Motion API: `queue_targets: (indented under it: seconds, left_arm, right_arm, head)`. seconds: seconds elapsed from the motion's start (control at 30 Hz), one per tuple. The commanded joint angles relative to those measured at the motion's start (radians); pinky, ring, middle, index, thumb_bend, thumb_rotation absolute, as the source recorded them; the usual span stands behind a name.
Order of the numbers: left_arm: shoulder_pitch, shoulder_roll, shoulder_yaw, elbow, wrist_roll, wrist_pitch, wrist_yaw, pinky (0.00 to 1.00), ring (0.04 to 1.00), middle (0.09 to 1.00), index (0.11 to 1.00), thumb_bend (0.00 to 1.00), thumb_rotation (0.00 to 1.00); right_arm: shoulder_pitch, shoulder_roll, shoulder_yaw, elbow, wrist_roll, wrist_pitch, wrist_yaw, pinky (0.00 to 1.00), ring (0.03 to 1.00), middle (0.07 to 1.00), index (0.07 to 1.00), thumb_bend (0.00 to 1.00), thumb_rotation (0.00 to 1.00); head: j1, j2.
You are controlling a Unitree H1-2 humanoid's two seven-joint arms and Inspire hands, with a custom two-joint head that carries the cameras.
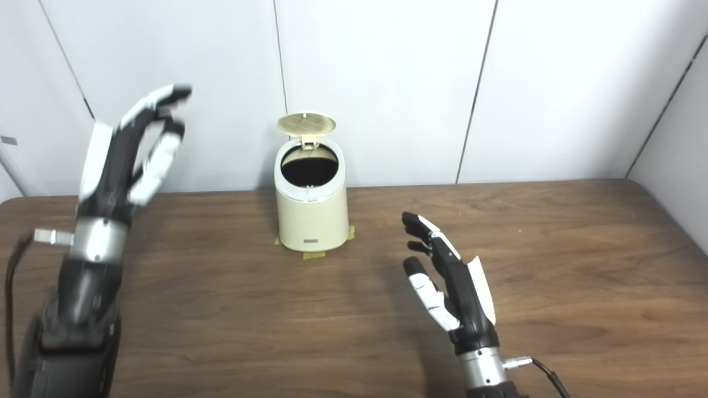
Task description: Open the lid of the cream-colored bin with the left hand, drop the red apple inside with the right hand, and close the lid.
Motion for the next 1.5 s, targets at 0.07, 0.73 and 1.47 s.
queue_targets:
  seconds: [0.07,0.73,1.47]
  left_arm:
    - [-0.229,0.054,-0.060,-0.006,0.081,0.103,-0.106,0.98,0.991,0.947,0.877,0.83,1.00]
    - [-0.431,0.029,-0.302,0.258,0.304,0.194,-0.228,1.00,1.000,0.919,0.857,1.00,1.00]
    - [-0.366,0.029,-0.372,0.331,0.334,0.152,-0.228,1.00,1.000,0.926,0.885,1.00,1.00]
  right_arm:
    - [-0.019,-0.004,0.000,-0.010,-0.049,-0.001,0.017,0.75,0.846,0.855,0.838,0.27,0.87]
    - [-0.019,0.002,-0.003,-0.008,-0.091,0.036,0.051,0.71,0.823,0.839,0.821,0.24,0.84]
    - [-0.023,0.021,-0.006,0.016,-0.081,0.035,0.048,0.70,0.816,0.827,0.810,0.22,0.80]
  head:
    - [0.001,0.002]
    - [0.004,-0.007]
    - [-0.004,-0.031]
